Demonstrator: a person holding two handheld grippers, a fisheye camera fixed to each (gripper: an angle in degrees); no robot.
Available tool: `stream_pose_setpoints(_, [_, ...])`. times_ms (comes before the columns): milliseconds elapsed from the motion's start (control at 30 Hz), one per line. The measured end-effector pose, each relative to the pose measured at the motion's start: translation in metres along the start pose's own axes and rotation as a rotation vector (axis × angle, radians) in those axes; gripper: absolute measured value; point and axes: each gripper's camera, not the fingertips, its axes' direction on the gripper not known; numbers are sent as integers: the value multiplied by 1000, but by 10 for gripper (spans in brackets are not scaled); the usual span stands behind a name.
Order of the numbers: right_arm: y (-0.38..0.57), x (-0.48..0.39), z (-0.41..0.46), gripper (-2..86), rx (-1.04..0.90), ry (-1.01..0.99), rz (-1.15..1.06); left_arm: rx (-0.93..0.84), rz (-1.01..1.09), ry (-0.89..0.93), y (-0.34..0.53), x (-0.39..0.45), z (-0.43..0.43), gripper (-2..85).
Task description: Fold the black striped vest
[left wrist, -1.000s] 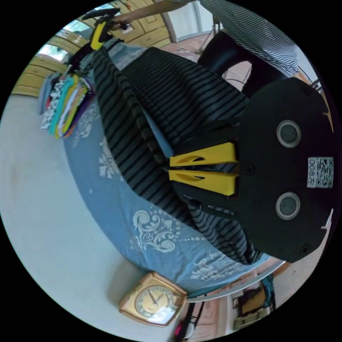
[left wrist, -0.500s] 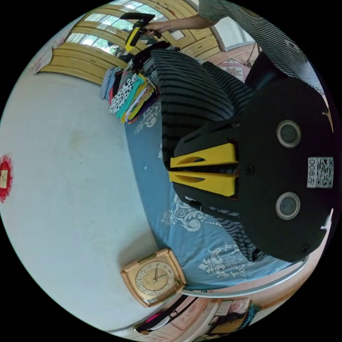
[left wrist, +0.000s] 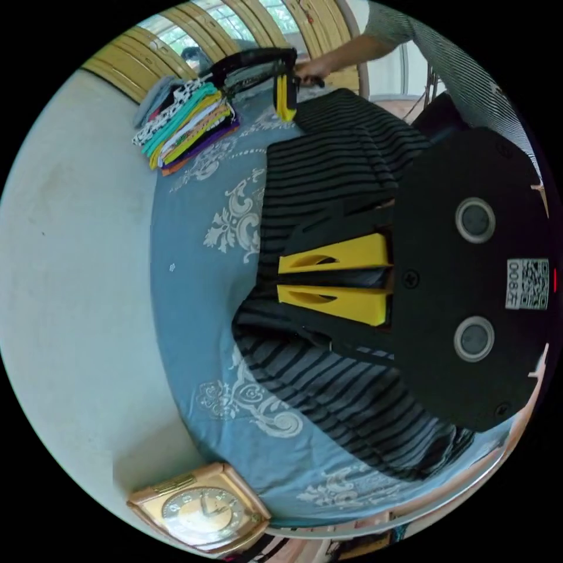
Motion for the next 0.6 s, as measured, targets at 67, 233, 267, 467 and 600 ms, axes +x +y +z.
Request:
stream_pose_setpoints(67, [-5, 8, 22, 78, 20, -34, 74, 7, -13, 72, 18, -3, -1, 49])
stream_pose_setpoints(233, [-25, 19, 74, 81, 4, -73, 237, 38, -76, 73, 72, -11, -5, 45])
stream_pose_setpoints(267, [-30, 19, 86, 70, -3, -81, 257, 26, -103, 91, 84, -16, -1, 39])
stream_pose_setpoints(467, [-65, -4, 83, 27, 44, -114, 136, 73, -185, 186, 113, -35, -17, 23])
stream_pose_setpoints(600, [-121, -34, 18, 19, 179, 67, -33, 215, -131, 224, 105, -36, -64, 19])
